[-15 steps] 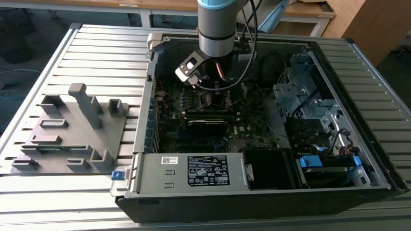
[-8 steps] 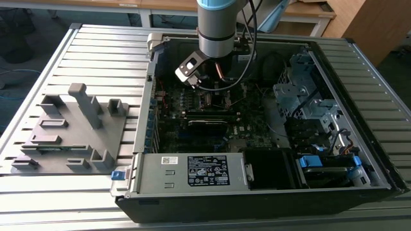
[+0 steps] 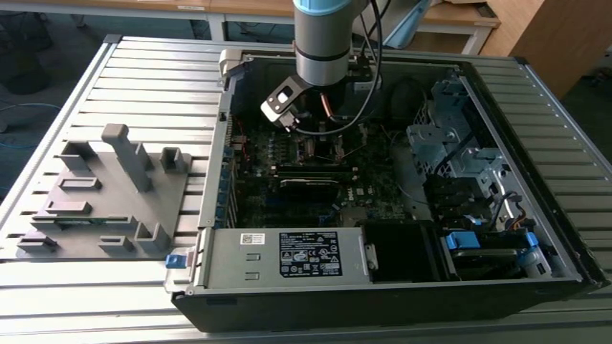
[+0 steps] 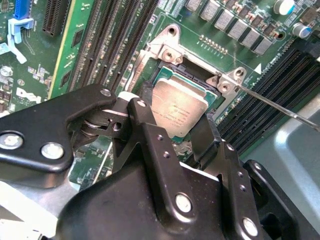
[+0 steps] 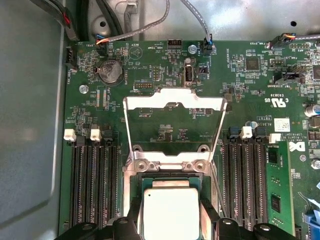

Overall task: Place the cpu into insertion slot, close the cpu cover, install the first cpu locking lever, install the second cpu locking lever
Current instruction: 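Place the cpu into insertion slot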

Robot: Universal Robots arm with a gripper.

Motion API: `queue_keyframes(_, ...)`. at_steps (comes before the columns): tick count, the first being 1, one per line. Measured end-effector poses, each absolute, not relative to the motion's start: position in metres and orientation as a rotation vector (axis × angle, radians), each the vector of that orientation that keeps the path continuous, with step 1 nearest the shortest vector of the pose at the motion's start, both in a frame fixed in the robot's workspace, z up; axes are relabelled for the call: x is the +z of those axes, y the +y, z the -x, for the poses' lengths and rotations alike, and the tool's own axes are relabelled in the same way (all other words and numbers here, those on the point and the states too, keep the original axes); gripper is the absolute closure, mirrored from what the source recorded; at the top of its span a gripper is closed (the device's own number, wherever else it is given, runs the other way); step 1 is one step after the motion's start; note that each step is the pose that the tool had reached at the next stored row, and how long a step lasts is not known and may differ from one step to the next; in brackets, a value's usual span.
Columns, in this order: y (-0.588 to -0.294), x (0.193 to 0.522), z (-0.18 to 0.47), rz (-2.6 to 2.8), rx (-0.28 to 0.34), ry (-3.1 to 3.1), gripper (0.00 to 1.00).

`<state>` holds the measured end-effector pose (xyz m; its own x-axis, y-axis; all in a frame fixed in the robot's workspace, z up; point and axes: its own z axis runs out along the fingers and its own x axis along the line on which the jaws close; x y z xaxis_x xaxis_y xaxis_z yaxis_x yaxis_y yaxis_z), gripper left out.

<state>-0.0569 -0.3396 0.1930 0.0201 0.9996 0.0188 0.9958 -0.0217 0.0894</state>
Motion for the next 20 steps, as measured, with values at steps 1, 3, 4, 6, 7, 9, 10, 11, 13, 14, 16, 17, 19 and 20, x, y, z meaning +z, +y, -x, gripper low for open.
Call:
queue_keyframes(1, -0.3396, 0.1928, 0.0569, -2.207, 0.117, 2.161, 0.46)
queue_keyframes(3, -0.3397, 0.1927, 0.057, -2.207, 0.117, 2.16, 0.46)
queue_keyframes(4, -0.3396, 0.1926, 0.057, -2.207, 0.118, 2.16, 0.46)
queue_keyframes(6, -0.3397, 0.1925, 0.057, -2.207, 0.118, 2.16, 0.46)
queue_keyframes(7, -0.3396, 0.1924, 0.0569, -2.207, 0.118, 2.16, 0.46)
queue_keyframes(9, -0.3396, 0.1921, 0.0569, -2.207, 0.118, 2.16, 0.46)
queue_keyframes(10, -0.3396, 0.1918, 0.0569, -2.207, 0.118, 2.16, 0.46)
queue_keyframes(11, -0.3397, 0.1916, 0.057, -2.207, 0.117, 2.16, 0.46)
queue_keyframes(13, -0.3397, 0.1913, 0.057, -2.207, 0.117, 2.16, 0.46)
queue_keyframes(14, -0.3397, 0.1913, 0.057, -2.207, 0.117, 2.16, 0.46)
queue_keyframes(16, -0.3397, 0.1911, 0.057, -2.207, 0.117, 2.16, 0.46)
queue_keyframes(17, -0.3397, 0.1911, 0.057, -2.207, 0.117, 2.16, 0.46)
queue_keyframes(19, -0.3397, 0.1911, 0.057, -2.207, 0.117, 2.16, 0.46)
queue_keyframes(20, -0.3397, 0.1911, 0.057, -2.207, 0.117, 2.16, 0.46)
